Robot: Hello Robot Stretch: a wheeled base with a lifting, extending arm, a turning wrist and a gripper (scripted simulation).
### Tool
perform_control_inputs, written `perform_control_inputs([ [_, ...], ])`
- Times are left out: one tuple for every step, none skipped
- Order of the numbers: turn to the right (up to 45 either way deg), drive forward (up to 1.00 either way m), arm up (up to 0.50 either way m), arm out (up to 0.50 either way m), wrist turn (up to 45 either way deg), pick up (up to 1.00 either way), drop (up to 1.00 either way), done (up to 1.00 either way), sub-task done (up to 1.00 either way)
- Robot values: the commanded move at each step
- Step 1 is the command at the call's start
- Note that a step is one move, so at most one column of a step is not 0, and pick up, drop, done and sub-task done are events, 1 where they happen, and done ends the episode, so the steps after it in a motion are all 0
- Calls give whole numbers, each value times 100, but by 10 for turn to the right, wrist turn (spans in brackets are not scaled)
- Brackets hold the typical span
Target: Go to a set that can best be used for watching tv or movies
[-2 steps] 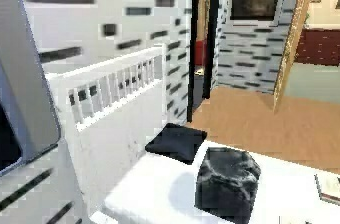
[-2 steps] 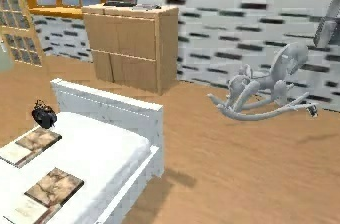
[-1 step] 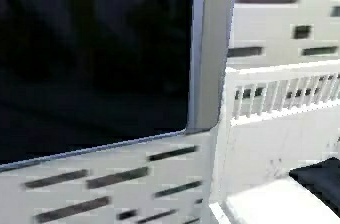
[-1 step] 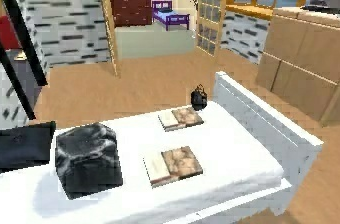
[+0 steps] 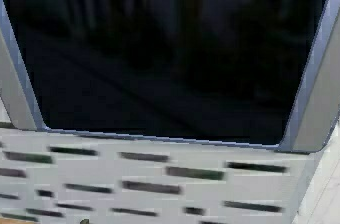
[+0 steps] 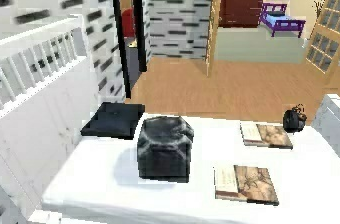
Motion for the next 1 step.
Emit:
perform_control_inputs([
  [0, 0, 0, 0, 0, 0, 0, 100, 0],
])
